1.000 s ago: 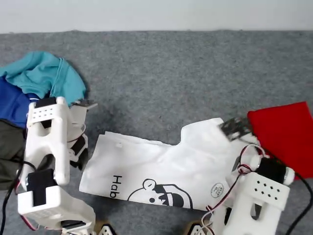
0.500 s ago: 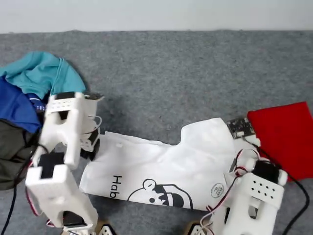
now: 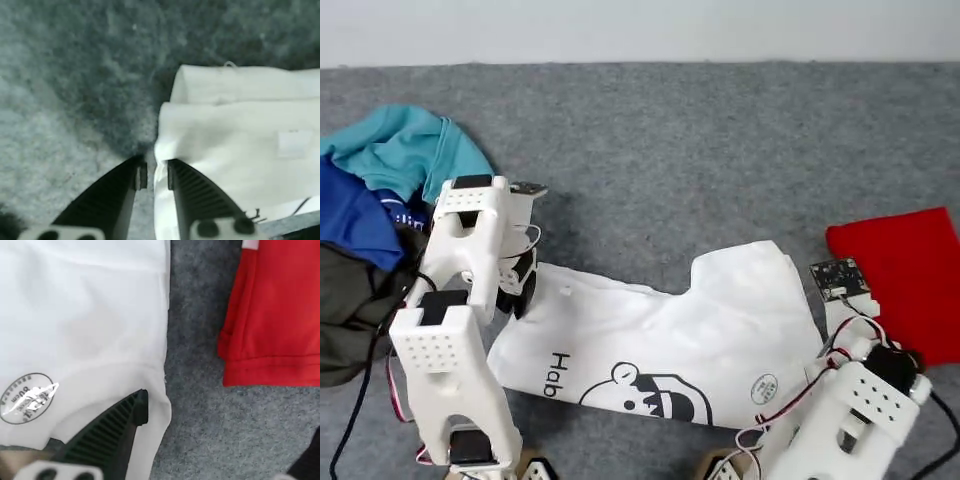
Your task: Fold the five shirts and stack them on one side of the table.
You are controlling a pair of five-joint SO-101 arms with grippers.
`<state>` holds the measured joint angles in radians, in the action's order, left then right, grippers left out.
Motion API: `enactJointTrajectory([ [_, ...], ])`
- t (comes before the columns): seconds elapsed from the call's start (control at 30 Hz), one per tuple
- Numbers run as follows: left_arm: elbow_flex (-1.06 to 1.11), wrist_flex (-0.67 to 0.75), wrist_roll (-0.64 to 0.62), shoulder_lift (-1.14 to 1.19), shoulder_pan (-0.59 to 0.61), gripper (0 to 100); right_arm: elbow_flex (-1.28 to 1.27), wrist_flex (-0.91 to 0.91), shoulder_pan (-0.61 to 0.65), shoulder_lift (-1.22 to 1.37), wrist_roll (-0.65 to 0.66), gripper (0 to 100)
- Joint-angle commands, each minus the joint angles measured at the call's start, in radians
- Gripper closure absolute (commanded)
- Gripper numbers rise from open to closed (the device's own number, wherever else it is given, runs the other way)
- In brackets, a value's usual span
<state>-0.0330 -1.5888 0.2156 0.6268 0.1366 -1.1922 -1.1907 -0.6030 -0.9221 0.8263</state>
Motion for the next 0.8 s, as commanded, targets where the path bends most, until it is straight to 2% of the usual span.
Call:
enactJointTrajectory([
  [0.0,-0.054,0.02,-0.008,0.057,0.0,93,0.003,0.002,-0.013,0.001,0.011,52.3],
  [0.2,-0.056,0.011,-0.009,0.069,0.002,93,0.041,-0.018,-0.013,-0.001,0.006,52.3],
  [0.27,-0.056,-0.035,-0.009,0.037,-0.002,93,0.114,-0.102,-0.012,-0.001,-0.005,52.3],
  [0.4,-0.056,-0.144,-0.008,-0.095,-0.006,93,0.334,-0.277,-0.007,0.008,-0.118,52.3],
  [0.5,-0.05,-0.166,-0.008,-0.215,0.0,93,0.466,-0.372,0.008,0.01,-0.161,52.3],
  [0.67,-0.051,-0.147,-0.008,-0.292,-0.023,93,0.554,-0.415,0.165,0.028,-0.17,52.3],
  [0.77,-0.051,-0.086,-0.009,-0.256,-0.051,93,0.58,-0.352,0.292,0.116,-0.259,52.4],
])
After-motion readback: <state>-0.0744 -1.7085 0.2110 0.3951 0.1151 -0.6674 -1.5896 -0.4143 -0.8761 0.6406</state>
